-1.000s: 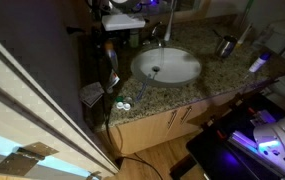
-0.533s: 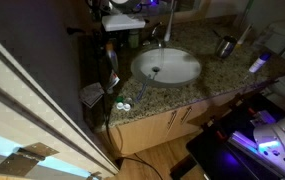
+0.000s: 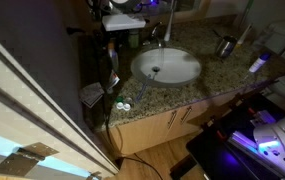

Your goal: Move the spray bottle to the right

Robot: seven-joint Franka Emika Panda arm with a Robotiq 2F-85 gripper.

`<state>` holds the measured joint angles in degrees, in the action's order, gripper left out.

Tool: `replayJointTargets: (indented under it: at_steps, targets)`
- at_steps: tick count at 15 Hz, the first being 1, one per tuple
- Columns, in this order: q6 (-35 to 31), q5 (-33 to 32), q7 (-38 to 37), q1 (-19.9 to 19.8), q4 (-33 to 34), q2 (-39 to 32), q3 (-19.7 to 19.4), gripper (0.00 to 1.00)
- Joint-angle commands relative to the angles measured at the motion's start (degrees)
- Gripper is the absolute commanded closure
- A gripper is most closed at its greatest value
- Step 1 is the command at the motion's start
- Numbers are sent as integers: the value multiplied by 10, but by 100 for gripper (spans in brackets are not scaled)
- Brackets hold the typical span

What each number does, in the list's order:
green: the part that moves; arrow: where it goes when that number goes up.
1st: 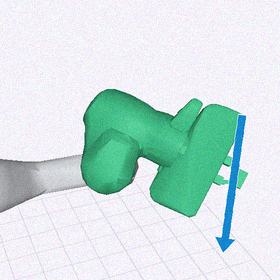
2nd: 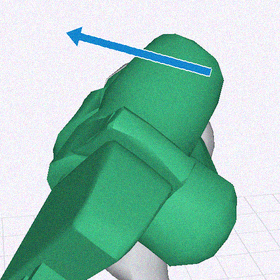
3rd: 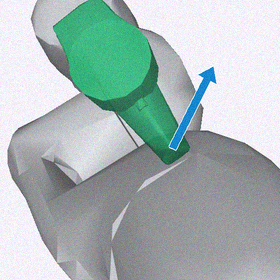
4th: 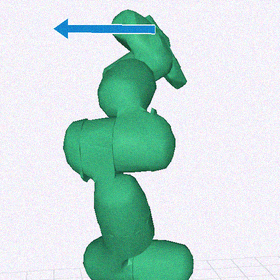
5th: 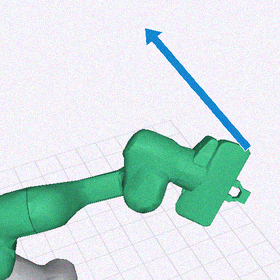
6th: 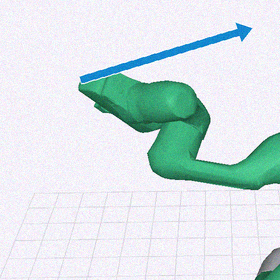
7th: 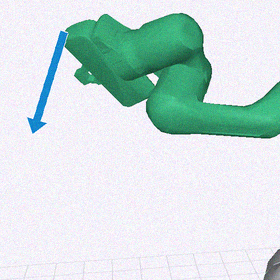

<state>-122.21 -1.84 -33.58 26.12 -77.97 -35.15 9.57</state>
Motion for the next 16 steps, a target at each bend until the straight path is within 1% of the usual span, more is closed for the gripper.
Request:
replayJointTargets:
  at_steps: [1, 4, 6, 9, 11, 13, 15, 16]
  targets:
    - [10, 5, 17, 2, -6, 11, -4, 75]
    - [18, 0, 22, 2, -4, 37, -5, 75]
    - [22, 2, 27, -9, -13, 59, 3, 75]
    - [39, -5, 18, -16, -31, 103, -8, 75]
    - [67, -16, 4, -24, -58, 146, -24, 75]
    - [85, -20, -13, -37, -102, 201, -45, 75]
    - [97, -14, -46, -49, -146, 248, -67, 75]
    - [104, -14, -68, -71, -166, 272, -60, 75]
